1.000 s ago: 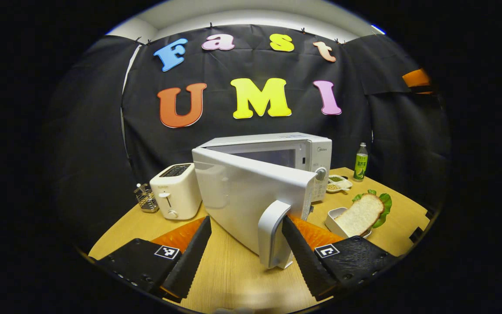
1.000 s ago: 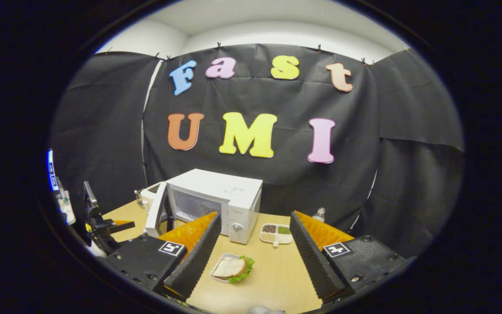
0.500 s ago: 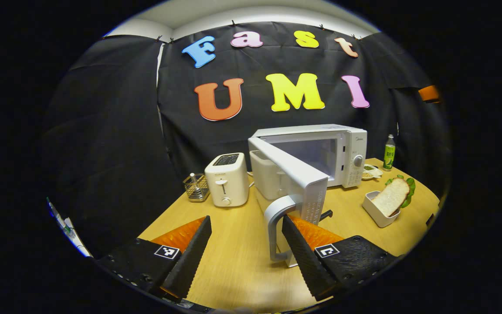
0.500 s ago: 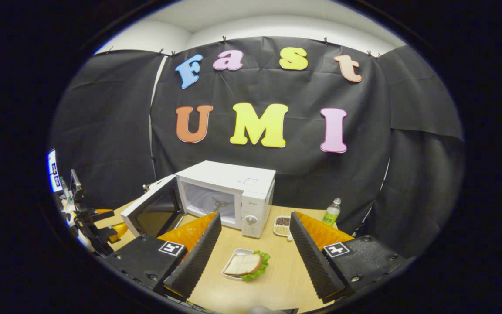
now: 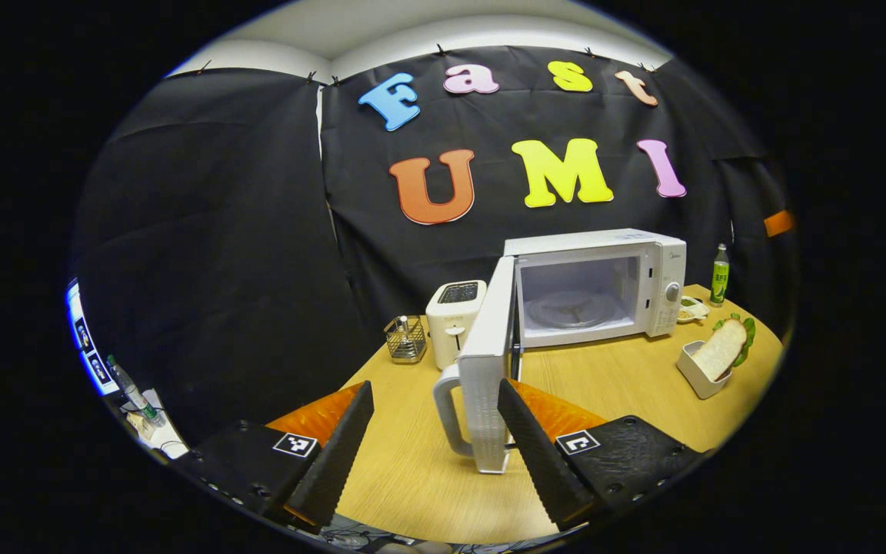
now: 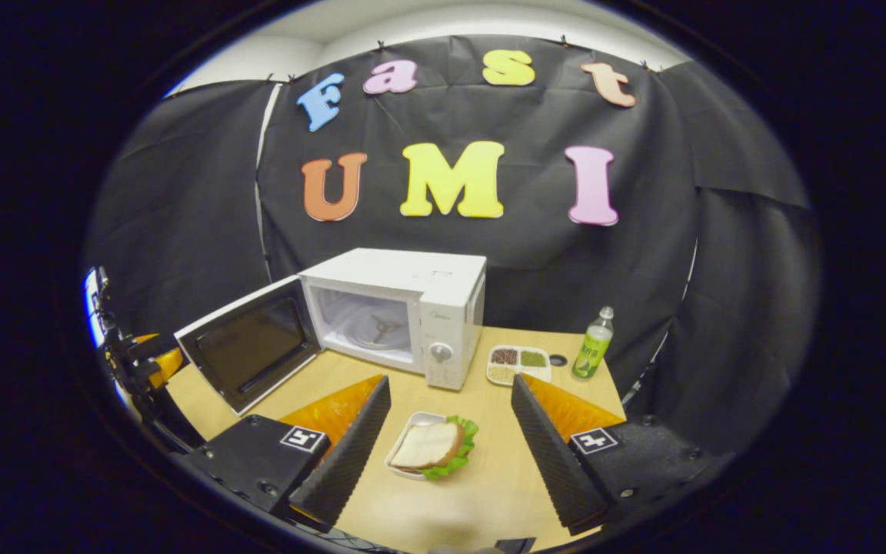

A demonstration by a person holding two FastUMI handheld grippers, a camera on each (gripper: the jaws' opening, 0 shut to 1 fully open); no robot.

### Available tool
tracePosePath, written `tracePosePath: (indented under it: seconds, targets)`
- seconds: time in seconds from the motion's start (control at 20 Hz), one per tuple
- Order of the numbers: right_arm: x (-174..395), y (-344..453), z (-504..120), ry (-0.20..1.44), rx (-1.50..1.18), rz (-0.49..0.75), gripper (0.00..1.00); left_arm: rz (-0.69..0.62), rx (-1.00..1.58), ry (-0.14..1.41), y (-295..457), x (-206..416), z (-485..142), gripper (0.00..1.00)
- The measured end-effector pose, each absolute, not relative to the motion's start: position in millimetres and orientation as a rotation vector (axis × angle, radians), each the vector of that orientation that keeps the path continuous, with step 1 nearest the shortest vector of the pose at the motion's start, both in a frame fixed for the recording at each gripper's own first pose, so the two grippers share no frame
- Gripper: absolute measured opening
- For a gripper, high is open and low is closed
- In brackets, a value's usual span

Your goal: Open the microwave oven with the left hand, put the food in, and close the microwave oven.

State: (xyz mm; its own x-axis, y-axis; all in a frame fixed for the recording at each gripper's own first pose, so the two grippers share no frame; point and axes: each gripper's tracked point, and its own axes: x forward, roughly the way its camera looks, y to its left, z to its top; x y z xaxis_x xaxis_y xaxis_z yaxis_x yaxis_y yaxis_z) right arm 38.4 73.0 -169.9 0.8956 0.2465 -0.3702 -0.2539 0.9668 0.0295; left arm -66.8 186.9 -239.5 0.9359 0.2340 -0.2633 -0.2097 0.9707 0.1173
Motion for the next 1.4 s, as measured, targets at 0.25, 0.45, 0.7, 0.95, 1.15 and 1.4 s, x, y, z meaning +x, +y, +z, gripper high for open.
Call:
tracePosePath:
  seconds: [0.25,0.45,0.7,0.95,1.15,1.4]
  targets:
    - [55.6,62.5,-234.0,0.514,0.038,0.280,0.99,0.217,0.055,0.267,166.5,-62.4,-226.0,0.96]
    - [72.5,67.6,-283.1,0.630,0.125,0.344,0.85,0.220,0.055,0.264,148.6,-60.2,-211.3,0.96]
    - [95.8,79.1,-337.5,0.791,0.270,0.426,0.84,0.245,0.078,0.263,128.7,-55.6,-186.9,0.96]
    - [103.7,97.3,-365.7,0.979,0.463,0.526,0.76,0.307,0.068,0.271,110.5,-50.3,-171.4,0.96]
    - [103.6,106.7,-366.3,1.088,0.608,0.571,0.37,0.359,0.072,0.280,93.1,-47.7,-162.6,0.96]
    - [99.9,102.3,-352.4,1.129,0.644,0.577,0.38,0.336,0.126,0.286,74.2,-44.1,-162.3,0.96]
